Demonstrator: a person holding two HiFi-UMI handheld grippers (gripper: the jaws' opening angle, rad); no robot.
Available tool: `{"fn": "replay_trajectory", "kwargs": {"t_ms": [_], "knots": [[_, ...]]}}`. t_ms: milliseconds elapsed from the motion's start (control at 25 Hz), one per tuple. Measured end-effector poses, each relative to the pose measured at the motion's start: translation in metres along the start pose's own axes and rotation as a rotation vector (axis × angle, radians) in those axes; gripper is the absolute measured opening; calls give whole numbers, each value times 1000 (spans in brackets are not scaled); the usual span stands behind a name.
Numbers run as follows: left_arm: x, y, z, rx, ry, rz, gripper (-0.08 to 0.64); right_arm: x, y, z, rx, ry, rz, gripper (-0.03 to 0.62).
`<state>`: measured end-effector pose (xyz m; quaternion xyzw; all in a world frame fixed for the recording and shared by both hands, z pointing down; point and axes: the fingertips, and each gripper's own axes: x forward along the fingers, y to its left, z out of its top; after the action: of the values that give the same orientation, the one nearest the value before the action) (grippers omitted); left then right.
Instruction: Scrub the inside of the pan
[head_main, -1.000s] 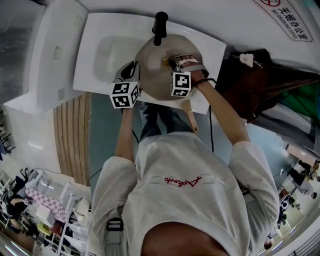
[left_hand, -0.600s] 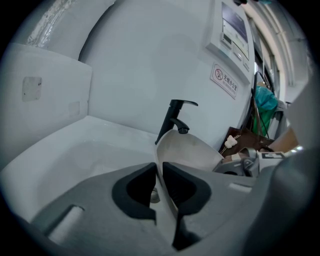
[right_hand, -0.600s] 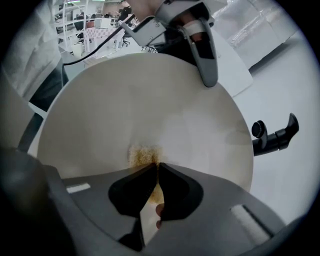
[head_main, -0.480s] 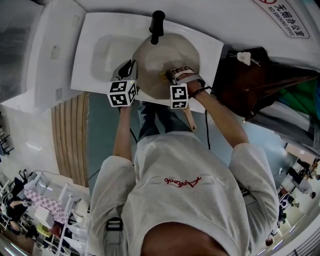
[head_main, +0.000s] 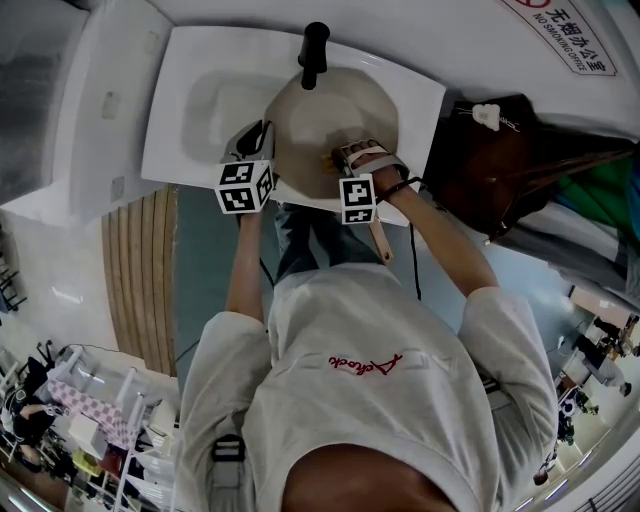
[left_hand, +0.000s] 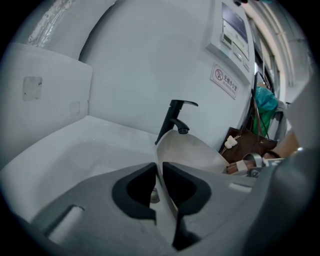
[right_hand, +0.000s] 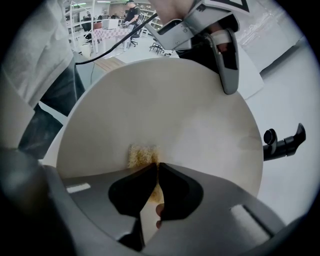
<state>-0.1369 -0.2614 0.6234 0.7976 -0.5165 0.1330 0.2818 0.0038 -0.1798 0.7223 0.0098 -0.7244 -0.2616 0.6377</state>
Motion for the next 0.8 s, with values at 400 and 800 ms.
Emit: {"fn": "replay_trajectory", "kwargs": {"t_ms": [400,800], "knots": [[0,0,0,0,0,0,43,-4,-19,-1,32,-15,-37,27],[0,-1,0,4,5,-7,44,8,-106,-38,81,52,-165,28]]}}
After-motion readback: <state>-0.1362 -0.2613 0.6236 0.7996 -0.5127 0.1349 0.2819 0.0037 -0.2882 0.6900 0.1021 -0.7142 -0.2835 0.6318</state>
